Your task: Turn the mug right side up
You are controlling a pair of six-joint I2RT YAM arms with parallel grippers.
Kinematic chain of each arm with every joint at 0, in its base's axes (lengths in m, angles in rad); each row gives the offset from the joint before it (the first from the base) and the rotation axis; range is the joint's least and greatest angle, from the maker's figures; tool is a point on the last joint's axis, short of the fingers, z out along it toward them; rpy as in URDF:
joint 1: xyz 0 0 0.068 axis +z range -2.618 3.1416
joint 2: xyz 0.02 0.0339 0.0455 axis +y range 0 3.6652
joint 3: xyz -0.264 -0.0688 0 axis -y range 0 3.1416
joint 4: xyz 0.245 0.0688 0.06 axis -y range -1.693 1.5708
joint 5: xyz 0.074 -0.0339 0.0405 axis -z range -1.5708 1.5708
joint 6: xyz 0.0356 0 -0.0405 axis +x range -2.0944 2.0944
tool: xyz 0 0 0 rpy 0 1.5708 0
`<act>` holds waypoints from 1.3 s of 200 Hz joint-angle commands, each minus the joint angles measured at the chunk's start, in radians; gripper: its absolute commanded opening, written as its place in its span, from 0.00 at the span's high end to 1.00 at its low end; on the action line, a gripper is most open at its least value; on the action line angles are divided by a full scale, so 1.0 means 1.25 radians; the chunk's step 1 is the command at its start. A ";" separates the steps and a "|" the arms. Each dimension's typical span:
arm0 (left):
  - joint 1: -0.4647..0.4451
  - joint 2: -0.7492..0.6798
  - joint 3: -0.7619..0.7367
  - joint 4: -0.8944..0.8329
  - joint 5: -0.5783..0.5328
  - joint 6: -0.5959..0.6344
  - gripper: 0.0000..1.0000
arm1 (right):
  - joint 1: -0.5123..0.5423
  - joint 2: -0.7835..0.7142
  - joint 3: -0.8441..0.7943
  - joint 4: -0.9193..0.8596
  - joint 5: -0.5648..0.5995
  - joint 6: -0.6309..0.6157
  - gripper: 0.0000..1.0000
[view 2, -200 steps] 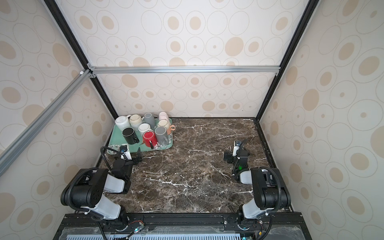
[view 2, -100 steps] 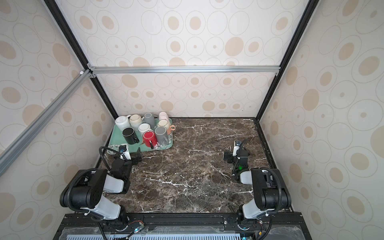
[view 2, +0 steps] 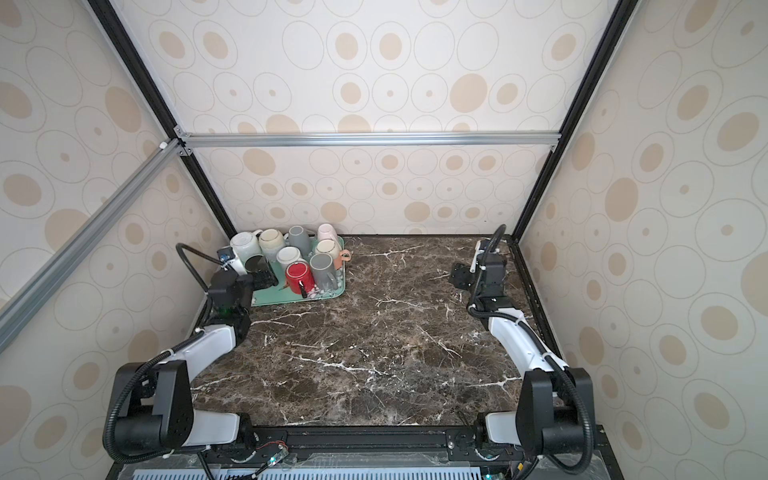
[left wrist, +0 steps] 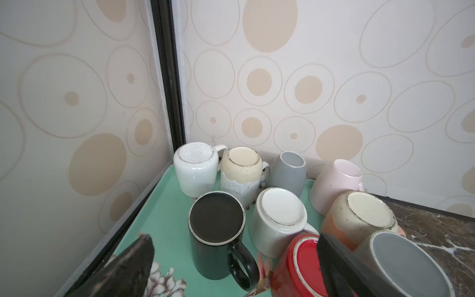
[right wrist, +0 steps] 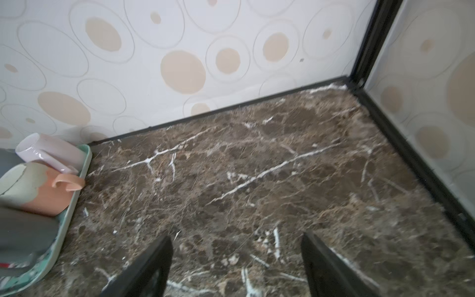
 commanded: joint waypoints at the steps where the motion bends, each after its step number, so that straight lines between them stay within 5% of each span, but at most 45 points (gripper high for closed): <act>1: 0.018 0.080 0.130 -0.323 0.108 -0.045 0.00 | 0.075 0.079 0.063 -0.183 -0.032 0.097 0.21; 48: 0.020 0.150 0.155 -0.391 0.135 -0.074 0.16 | 0.281 0.275 0.219 -0.227 0.002 0.153 0.26; 95: 0.020 0.271 0.201 -0.392 0.204 -0.077 0.38 | 0.426 0.547 0.547 -0.336 0.023 0.145 0.32; 131: 0.019 0.346 0.266 -0.420 0.218 -0.068 0.46 | 0.453 0.692 0.746 -0.393 -0.006 0.162 0.39; 176: 0.020 0.412 0.324 -0.480 0.198 -0.051 0.50 | 0.460 0.825 0.894 -0.401 -0.071 0.170 0.37; 260: 0.018 0.393 0.261 -0.533 0.165 -0.081 0.61 | 0.481 0.966 1.037 -0.433 -0.112 0.177 0.45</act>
